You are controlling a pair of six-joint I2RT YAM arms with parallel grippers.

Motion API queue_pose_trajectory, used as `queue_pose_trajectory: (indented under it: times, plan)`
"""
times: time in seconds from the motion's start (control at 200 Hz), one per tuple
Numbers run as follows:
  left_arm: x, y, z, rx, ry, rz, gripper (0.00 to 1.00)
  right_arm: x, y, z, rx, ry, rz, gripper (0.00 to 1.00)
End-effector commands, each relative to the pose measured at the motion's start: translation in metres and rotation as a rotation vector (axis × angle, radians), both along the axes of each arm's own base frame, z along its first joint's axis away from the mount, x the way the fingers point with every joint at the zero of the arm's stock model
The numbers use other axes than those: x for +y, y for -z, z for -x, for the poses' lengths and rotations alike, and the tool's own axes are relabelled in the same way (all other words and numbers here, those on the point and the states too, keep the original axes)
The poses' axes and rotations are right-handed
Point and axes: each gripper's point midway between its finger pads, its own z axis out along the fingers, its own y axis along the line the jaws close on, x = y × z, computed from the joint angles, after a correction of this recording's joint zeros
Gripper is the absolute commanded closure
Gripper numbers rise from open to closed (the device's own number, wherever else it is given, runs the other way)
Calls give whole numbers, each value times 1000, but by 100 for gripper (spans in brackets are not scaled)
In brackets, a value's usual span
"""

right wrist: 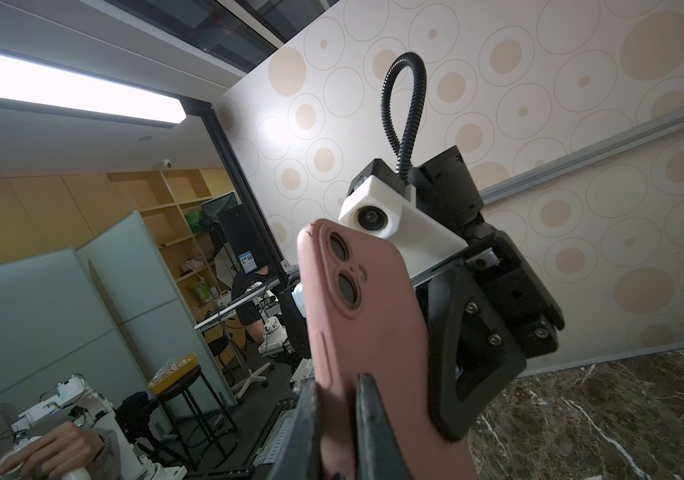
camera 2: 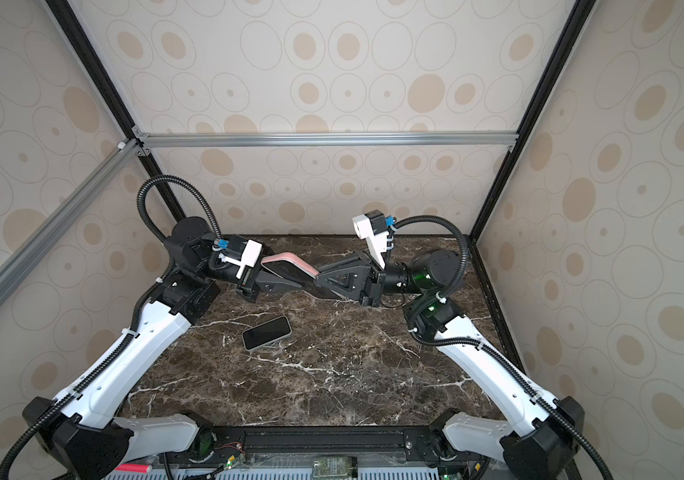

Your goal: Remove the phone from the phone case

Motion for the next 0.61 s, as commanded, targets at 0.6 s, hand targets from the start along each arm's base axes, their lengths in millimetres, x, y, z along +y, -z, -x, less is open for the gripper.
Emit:
queue_pose_trajectory:
  times: [0.6]
  plan:
    - [-1, -37, -7, -199, -111, 101, 100, 26, 69, -19, 370, -30, 234, 100]
